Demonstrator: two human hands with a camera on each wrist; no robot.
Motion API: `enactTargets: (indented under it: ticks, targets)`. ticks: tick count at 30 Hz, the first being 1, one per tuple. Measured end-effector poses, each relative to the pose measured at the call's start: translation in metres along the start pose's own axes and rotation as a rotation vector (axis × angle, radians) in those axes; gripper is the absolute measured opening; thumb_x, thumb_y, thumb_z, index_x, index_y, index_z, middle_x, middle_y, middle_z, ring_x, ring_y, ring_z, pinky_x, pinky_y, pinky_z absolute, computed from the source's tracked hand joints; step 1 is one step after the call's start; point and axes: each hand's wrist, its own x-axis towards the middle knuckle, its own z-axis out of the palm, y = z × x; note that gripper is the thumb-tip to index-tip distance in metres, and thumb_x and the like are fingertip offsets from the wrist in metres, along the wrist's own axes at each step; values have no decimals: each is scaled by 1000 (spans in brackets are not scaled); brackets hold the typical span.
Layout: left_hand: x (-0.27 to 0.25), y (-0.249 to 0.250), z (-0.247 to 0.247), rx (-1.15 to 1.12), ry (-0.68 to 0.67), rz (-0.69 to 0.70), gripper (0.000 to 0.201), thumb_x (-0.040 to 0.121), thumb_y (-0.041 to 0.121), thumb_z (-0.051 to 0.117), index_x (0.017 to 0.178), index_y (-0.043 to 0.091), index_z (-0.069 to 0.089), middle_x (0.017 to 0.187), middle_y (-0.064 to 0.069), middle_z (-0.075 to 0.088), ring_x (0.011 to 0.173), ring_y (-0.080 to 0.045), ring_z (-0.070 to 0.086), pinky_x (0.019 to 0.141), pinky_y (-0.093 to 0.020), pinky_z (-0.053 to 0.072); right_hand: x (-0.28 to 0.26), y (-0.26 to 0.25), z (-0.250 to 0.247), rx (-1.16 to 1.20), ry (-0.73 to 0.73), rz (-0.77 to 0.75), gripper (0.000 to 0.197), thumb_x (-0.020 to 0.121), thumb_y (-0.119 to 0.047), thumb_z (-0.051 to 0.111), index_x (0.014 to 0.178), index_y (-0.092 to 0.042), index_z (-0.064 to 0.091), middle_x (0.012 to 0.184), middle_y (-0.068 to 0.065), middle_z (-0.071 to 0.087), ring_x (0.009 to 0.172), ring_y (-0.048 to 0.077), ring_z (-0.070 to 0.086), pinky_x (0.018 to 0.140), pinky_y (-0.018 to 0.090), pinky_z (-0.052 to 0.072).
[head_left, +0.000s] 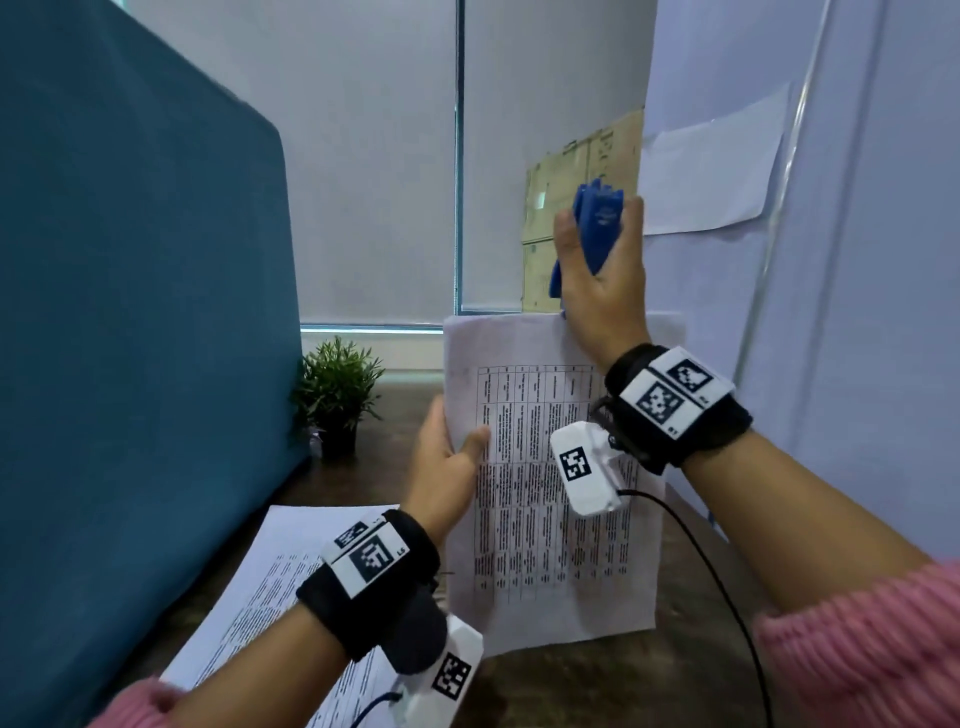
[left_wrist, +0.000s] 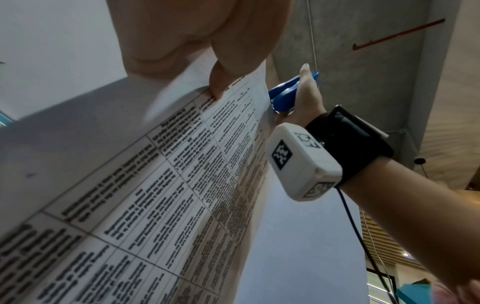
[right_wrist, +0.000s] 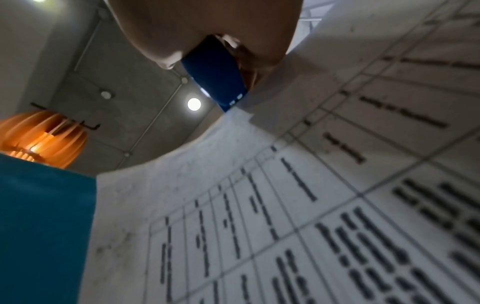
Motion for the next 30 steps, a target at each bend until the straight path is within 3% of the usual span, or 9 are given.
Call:
enactTargets:
  ticks: [3, 9, 11, 13, 15, 17, 23, 28, 30]
  targets:
    - [0, -1, 0, 0, -13, 1, 30, 93, 2, 49, 99, 31, 48, 103, 5, 62, 94, -9, 63, 71, -21, 54, -5, 4, 5, -81, -12, -46, 35, 92, -35, 53, 110, -6, 46, 73, -15, 52, 60, -3, 53, 62, 21, 48]
    - [0, -1, 3, 25, -17, 29, 32, 92, 1, 50, 99, 31, 47, 105, 2, 61, 98, -14, 62, 78, -25, 54, -9, 6, 16, -158, -69, -36, 42, 87, -50, 48, 98, -10, 51, 69, 6, 64, 60, 21, 64, 61, 37, 53]
    - [0, -1, 4, 22, -18, 35, 33, 92, -1, 49, 99, 32, 47, 103, 3, 61, 96, -11, 61, 77, -24, 53, -12, 4, 20, -160, -98, -31, 39, 88, -48, 48, 96, -9, 51, 69, 6, 64, 61, 19, 63, 62, 34, 52]
    - [0, -1, 5, 25, -19, 34, 34, 92, -1, 48, 98, 32, 47, 102, 4, 61, 94, -10, 61, 78, -23, 53, -16, 2, 26, -152, -116, -37, 32, 89, -43, 50, 93, -11, 51, 67, -3, 58, 59, 7, 56, 60, 23, 47]
    - [1, -2, 6, 40, -18, 32, 33, 92, -2, 49, 98, 31, 48, 101, 2, 62, 93, -12, 61, 80, -26, 54, -19, -2, 30, -129, -121, -40, 26, 90, -40, 51, 91, -14, 51, 65, -12, 51, 55, -2, 49, 55, 11, 39]
    - [1, -1, 6, 57, -15, 31, 31, 92, -1, 49, 98, 29, 48, 102, -2, 63, 94, -16, 62, 83, -32, 54, -22, -5, 33, -90, -111, -37, 24, 91, -37, 52, 90, -13, 52, 64, -14, 50, 56, -5, 49, 53, 9, 37]
    - [2, -4, 5, 78, -28, 1, 31, 92, 1, 53, 105, 29, 50, 111, -9, 64, 103, -25, 62, 91, -49, 50, -26, -14, 40, -17, -84, -81, 29, 90, -35, 51, 92, -7, 55, 64, -13, 52, 58, 1, 52, 56, 13, 42]
    - [3, -6, 5, 61, -45, -3, 39, 89, -2, 58, 107, 31, 51, 110, 0, 66, 101, -14, 64, 88, -36, 54, -27, -17, 47, -23, -68, -100, 37, 87, -44, 48, 90, -8, 55, 63, -9, 53, 55, 12, 59, 55, 32, 51]
    - [2, -5, 4, 62, -60, -13, 37, 89, -2, 58, 106, 30, 51, 110, -3, 66, 100, -16, 65, 86, -37, 54, -26, -15, 51, -35, -27, -103, 38, 87, -44, 48, 89, -6, 55, 60, -11, 49, 53, 4, 53, 53, 23, 47]
